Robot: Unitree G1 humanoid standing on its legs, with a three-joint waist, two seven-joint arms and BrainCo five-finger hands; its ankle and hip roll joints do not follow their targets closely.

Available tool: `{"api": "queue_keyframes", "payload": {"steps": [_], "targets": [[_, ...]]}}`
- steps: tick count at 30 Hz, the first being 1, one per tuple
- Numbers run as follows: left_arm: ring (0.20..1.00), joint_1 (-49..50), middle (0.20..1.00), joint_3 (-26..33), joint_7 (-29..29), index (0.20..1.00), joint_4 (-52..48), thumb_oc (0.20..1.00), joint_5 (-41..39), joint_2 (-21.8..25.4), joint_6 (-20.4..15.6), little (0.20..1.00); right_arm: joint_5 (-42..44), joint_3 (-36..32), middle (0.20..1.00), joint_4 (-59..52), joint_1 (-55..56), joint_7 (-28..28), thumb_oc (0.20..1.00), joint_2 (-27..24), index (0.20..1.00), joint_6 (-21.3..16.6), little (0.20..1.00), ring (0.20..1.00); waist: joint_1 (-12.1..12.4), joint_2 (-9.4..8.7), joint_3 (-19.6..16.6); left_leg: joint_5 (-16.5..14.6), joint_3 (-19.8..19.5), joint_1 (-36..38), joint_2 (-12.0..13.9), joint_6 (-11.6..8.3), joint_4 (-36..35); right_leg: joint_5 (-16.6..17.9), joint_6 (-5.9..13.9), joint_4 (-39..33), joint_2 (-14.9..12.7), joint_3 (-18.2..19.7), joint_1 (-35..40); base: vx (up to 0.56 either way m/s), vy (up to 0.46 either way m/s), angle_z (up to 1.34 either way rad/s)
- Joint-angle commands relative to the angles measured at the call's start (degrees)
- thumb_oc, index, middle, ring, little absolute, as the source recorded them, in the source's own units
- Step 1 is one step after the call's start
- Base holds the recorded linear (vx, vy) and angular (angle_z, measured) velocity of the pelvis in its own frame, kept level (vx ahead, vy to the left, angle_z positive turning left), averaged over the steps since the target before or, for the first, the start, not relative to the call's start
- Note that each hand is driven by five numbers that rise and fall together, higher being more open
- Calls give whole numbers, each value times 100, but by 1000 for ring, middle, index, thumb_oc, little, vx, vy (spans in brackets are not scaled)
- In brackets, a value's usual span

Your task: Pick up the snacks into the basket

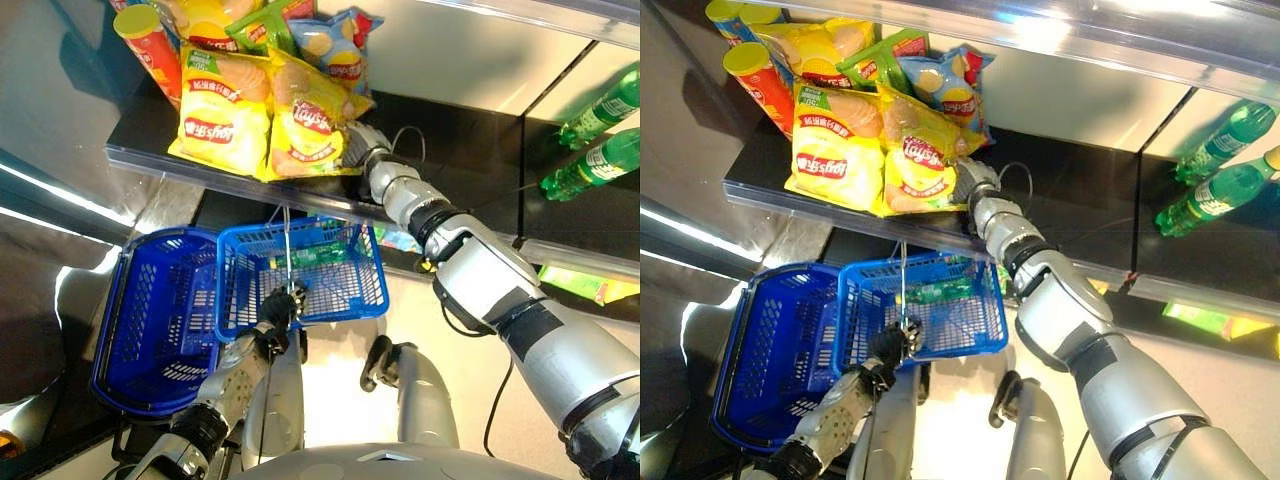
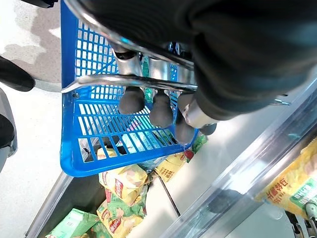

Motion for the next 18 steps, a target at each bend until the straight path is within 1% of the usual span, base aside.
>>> {"api": "queue_keyframes", "payload": {"steps": [1,7,9,12,16,18], "targets": [[200,144,200,-120,-153,200,-981,200,-151,20,-375,200,-161,-53,200,151,179,45,200,-2,200,-18,200,200,150,73,-72,86,143,-61,-84,469,-101,661,529,-130,-148,302,-32,0,0,0],[200,118,200,-101,-161,200,-1003,200,-151,32,-397,200,-465,30,200,117,317,2,200,-264,200,25,200,200,68,70,-82,54,183,-31,-41,466,-67,660,527,-123,-154,341,-27,0,0,0],[200,118,200,-101,-161,200,-1003,200,-151,31,-397,200,-465,30,200,116,318,2,200,-265,200,25,200,200,69,70,-81,54,184,-30,-41,466,-67,660,527,-123,-154,342,-26,0,0,0],[200,103,200,-90,-189,200,-995,200,-138,38,-412,200,-539,16,200,30,462,-30,200,-465,200,20,200,200,23,60,-96,32,215,37,-16,464,-60,677,530,-159,-156,368,17,0,0,0],[200,69,200,-68,-211,200,-958,200,-121,31,-434,200,-449,-81,200,-161,630,-96,200,-683,200,-32,200,200,-33,47,-115,17,246,115,5,471,-65,693,538,-172,-146,415,49,0,0,0],[200,48,200,-60,-217,200,-948,200,-107,26,-457,200,-267,-218,200,-329,770,-195,200,-815,200,-79,200,200,-67,34,-117,13,263,181,11,474,-90,713,541,-209,-136,446,105,0,0,0]]}}
